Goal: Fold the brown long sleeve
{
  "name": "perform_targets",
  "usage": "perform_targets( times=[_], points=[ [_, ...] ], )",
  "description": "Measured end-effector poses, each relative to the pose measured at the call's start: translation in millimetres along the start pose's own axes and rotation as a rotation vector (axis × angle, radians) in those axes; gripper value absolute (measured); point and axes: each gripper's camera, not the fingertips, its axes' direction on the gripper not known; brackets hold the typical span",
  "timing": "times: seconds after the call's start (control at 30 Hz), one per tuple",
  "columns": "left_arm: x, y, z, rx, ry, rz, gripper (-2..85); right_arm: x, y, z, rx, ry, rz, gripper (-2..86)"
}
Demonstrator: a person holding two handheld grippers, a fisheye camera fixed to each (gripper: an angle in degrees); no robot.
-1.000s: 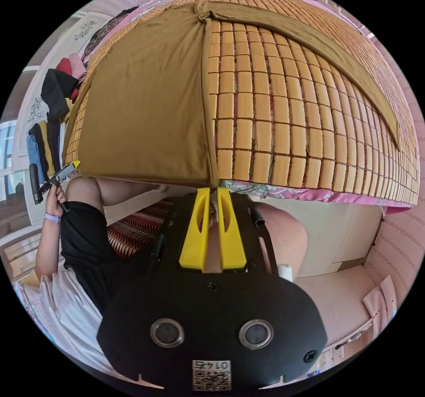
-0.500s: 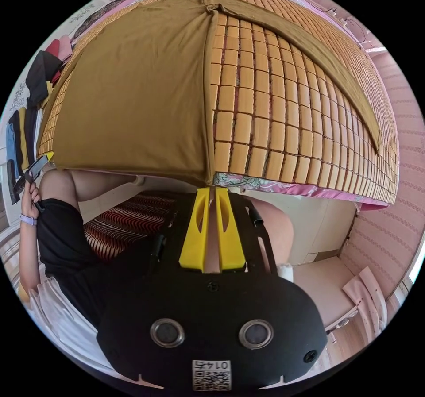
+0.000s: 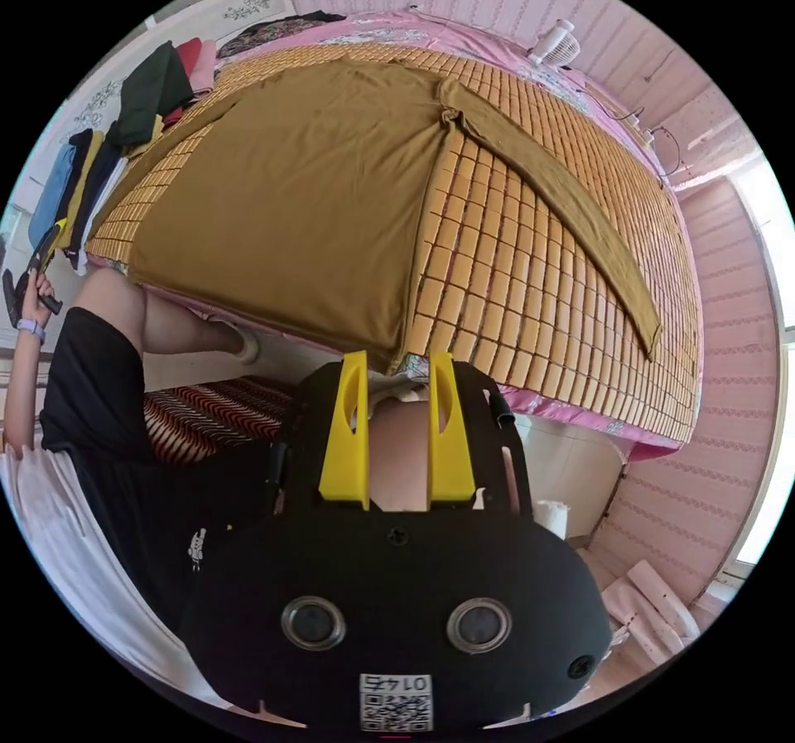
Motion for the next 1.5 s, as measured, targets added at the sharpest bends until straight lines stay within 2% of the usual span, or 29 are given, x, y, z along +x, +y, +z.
perform_targets(
  times=[0.13, 0.23, 0.33, 0.53, 0.7, 0.77, 0.93, 1.03, 1.2, 1.3, 1.37, 1.4, 1.5],
  points=[
    [-57, 8, -2, 0.012, -0.039, -0.163, 6.4, -30, -21, -5, 0.065, -0.057, -0.089, 11.0],
    [-74, 12, 2, 0.037, -0.057, -0.203, 7.0, -72, -57, -8, 0.122, -0.103, -0.207, 11.0],
    [-78, 9, 16, 0.02, -0.087, -0.163, 8.6, -133, -101, -8, 0.156, -0.129, -0.373, 10.9],
    [-74, -1, 40, -0.077, -0.29, -0.037, 8.7, -270, -173, 1, 0.196, -0.262, -0.664, 10.8],
    [-83, -4, 55, -0.104, -0.275, -0.025, 7.7, -361, -211, 15, 0.183, -0.339, -0.842, 10.8],
    [-88, -7, 67, -0.168, -0.25, -0.038, 5.0, -391, -220, 19, 0.181, -0.318, -0.913, 10.6],
    [-94, -12, 67, -0.18, -0.22, -0.071, 0.0, -458, -220, 33, 0.255, -0.251, -1.04, 8.0],
    [-87, -17, 64, -0.17, -0.219, -0.06, -0.7, -477, -223, 57, 0.17, -0.156, -1.016, 3.3],
    [-38, -30, 45, -0.021, -0.09, 0.055, -0.9, -447, -234, 49, 0.178, -0.273, -0.852, 0.2],
    [20, -46, 33, 0.113, 0.033, 0.177, -0.9, -401, -227, 20, 0.293, -0.318, -0.759, 0.3],
    [77, -62, 29, 0.203, 0.18, 0.282, -0.8, -364, -218, -3, 0.388, -0.32, -0.677, 0.4],
    [94, -66, 29, 0.216, 0.23, 0.318, -0.7, -332, -209, -21, 0.46, -0.342, -0.597, 0.5],
    [187, -75, 33, 0.193, 0.524, 0.555, 0.5, -240, -170, -63, 0.621, -0.405, -0.372, 0.8]
  ],
)
